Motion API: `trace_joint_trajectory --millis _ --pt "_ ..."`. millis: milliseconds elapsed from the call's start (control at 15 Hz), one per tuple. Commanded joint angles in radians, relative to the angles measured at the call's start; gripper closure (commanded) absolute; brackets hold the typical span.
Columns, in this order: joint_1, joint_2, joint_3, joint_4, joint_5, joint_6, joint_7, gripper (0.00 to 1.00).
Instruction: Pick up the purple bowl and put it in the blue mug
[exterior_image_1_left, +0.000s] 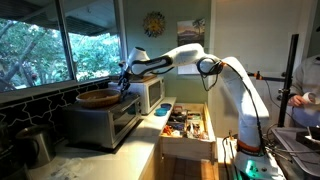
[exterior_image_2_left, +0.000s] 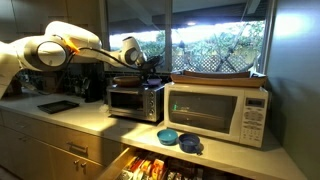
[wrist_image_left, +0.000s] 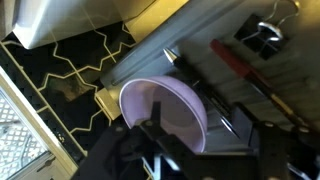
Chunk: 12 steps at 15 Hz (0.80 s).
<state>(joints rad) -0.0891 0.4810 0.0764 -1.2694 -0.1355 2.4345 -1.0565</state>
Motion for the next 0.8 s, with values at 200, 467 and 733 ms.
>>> trace_joint_trajectory --millis 200,467,733 --pt "-0.003 0.125 0.038 0.162 0.036 -0.011 -0.106 0.81" --pt "-0.009 0.159 0.069 0.215 0.042 -0.037 -0.128 1.0" --pt "-0.006 0.16 0.065 0.232 0.034 -0.072 -0.088 0.99"
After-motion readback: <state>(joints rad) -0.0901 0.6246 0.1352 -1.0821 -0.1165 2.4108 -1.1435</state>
